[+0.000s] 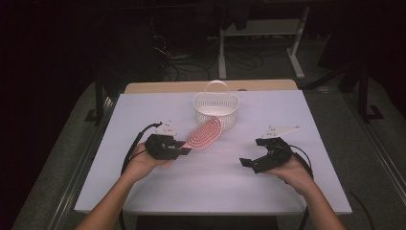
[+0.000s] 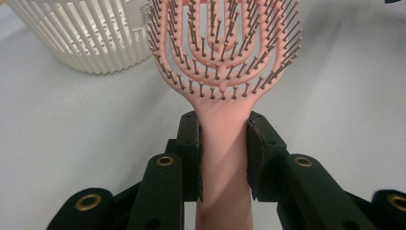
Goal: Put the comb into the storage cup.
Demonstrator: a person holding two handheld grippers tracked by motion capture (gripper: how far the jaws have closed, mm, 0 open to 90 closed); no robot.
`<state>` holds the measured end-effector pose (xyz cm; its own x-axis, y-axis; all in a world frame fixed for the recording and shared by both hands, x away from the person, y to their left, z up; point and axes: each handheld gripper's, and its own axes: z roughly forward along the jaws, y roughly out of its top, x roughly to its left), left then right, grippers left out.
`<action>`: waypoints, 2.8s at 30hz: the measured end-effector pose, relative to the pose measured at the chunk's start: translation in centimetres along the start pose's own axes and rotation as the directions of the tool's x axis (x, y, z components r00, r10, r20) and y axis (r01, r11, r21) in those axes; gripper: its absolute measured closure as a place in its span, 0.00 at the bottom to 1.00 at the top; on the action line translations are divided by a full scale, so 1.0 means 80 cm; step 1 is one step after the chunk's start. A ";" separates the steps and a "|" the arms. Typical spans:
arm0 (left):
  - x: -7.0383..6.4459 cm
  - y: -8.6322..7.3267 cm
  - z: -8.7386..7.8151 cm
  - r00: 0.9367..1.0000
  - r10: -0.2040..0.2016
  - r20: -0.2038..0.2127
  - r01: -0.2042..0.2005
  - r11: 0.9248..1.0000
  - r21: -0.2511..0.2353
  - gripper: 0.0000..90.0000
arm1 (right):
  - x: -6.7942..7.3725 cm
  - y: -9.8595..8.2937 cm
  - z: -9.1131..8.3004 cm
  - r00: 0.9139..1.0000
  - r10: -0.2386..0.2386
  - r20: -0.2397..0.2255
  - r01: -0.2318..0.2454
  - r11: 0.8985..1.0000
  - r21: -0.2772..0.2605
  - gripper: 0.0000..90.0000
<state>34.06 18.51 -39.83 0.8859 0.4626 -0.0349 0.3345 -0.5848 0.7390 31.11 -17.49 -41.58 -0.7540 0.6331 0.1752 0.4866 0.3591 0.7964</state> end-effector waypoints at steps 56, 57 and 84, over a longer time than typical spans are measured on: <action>-0.037 -0.002 0.037 0.995 0.096 -0.020 -0.098 0.993 -0.061 0.78 | 0.015 0.059 0.072 0.982 0.071 -0.174 -0.085 0.994 -0.076 0.06; -0.038 -0.002 0.037 0.995 0.100 -0.021 -0.101 0.993 -0.061 0.78 | 0.015 0.059 0.072 0.982 0.075 -0.174 -0.089 0.993 -0.075 0.07; -0.041 -0.003 0.041 0.989 0.136 -0.055 -0.139 0.988 -0.070 0.78 | 0.010 0.058 0.075 0.958 0.147 -0.248 -0.167 0.984 -0.060 0.41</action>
<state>32.08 14.95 -42.12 0.9040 0.4149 0.1028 0.1842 -0.5952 0.7821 35.39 -11.21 -41.18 -0.7596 0.4892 0.4286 0.5783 0.2066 0.7892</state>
